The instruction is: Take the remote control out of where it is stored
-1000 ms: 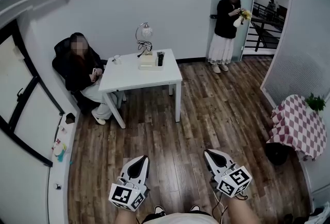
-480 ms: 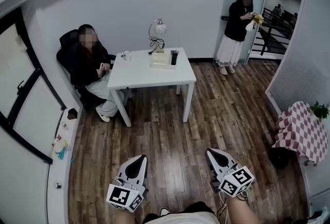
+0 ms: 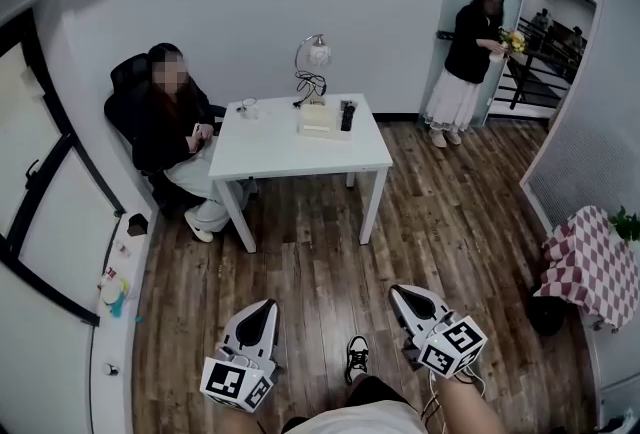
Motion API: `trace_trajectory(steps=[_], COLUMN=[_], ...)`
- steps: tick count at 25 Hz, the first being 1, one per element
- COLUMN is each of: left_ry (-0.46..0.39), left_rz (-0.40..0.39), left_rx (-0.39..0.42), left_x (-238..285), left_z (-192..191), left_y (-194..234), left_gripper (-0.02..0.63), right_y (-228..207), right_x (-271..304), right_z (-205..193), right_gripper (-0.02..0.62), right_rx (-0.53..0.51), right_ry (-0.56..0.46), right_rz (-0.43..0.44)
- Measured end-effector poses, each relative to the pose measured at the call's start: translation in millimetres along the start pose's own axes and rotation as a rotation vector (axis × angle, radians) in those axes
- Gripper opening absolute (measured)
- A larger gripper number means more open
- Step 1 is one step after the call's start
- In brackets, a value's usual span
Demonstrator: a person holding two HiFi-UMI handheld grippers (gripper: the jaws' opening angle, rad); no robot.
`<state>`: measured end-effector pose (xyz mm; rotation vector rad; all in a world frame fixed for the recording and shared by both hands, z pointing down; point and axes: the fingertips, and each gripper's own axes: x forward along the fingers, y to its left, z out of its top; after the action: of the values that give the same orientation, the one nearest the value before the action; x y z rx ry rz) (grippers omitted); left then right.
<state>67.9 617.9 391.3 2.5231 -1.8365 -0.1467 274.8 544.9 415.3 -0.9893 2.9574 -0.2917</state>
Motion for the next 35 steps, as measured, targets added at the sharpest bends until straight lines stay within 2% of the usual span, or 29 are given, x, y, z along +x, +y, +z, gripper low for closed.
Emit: trace_trajectory(steps=[6,15,21,28,35], left_ry=[0.011,0.031,0.046,0.061,0.042], left_rz=[0.022,0.041,0.075,0.063,-0.007], left_rx=[0.009,0.019,0.026,0.029,0.027], left_x=[62,212,284,346,418], left_z=[3,6,6,-5,-7], left_y=[30,56,80,108,150], left_gripper=[0.006,0.006,0.006,0.006,0.006], right_y=[-44,-174,-239,-290,-333], right_x=[59,135,186,223,266], right_z=[16,49,58,56,63], right_gripper=[0.008,0.008,0.008,0.008,0.008], right_rx=[-0.001,0.009,0.034,0.06,0.043], right_ry=[-0.002,0.015,0.016,0.012,0.001], right_rz=[0.044,0.063,0.088,0.064,-0.013])
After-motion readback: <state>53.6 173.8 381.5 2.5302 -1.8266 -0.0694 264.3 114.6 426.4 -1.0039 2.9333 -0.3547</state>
